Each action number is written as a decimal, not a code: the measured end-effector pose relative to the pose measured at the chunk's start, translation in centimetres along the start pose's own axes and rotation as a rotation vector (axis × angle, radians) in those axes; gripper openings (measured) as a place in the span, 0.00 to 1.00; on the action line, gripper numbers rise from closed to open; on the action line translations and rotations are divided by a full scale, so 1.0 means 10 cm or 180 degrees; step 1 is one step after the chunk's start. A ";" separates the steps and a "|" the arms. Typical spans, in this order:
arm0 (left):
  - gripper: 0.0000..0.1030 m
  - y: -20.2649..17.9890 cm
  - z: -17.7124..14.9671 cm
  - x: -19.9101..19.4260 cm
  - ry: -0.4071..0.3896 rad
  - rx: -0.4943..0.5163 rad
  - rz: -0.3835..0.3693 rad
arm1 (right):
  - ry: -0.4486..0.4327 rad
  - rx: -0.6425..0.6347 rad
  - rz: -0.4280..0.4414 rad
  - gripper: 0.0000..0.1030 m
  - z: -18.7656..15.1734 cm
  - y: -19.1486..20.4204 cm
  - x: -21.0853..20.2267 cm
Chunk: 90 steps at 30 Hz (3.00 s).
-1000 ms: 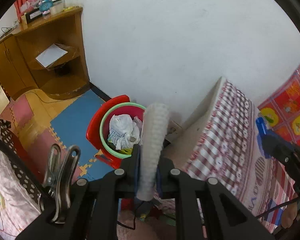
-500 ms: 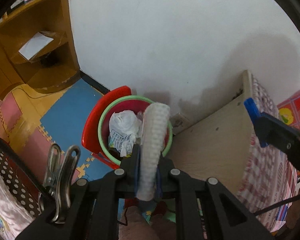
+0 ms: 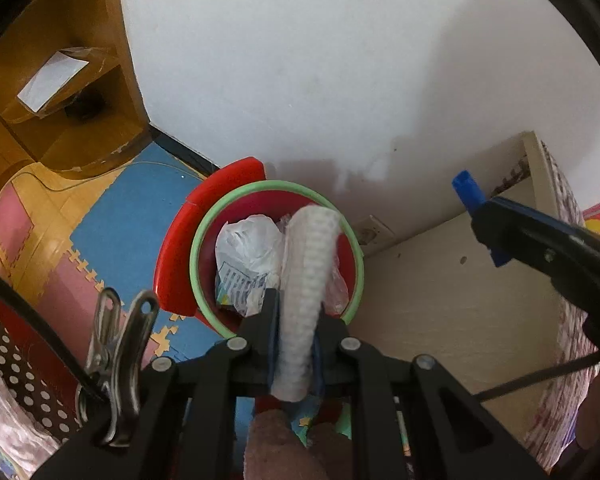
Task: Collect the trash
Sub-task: 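Open the left gripper over the red bucket while the right releases the blue item, then move both grippers back over the bed toward the white plastic hook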
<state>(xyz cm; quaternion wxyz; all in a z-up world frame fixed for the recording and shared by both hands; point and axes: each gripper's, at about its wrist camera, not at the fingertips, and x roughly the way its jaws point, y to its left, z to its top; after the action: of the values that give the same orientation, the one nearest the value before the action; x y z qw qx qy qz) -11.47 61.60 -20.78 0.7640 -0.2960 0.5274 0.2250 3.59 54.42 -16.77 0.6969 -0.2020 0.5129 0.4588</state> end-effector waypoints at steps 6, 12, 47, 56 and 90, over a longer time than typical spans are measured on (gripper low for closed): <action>0.14 0.00 0.09 0.08 0.0014 0.0024 -0.0036 | 0.0004 -0.0006 0.0028 0.16 0.04 -0.02 0.05; 0.29 0.05 0.17 0.11 0.0047 -0.0008 -0.0027 | -0.0029 0.0014 0.0004 0.17 0.02 -0.02 0.03; 0.33 -0.10 0.01 -0.89 -0.0239 0.0244 -0.0052 | -0.0632 0.0074 0.0152 0.20 -0.56 0.39 -1.29; 0.33 -0.34 -0.26 -1.29 -0.0377 0.0341 0.0020 | -0.0820 0.0045 0.0281 0.20 -1.06 0.40 -1.76; 0.34 -2.51 -1.67 -2.15 -0.0649 0.1182 -0.0327 | -0.1598 0.1130 -0.0391 0.20 -3.27 -0.92 -3.61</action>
<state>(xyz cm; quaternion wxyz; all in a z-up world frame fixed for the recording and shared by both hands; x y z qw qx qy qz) -13.62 31.22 0.35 0.8652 -0.1525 0.4639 0.1135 -7.81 9.66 1.13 0.8526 0.0118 0.3838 0.3546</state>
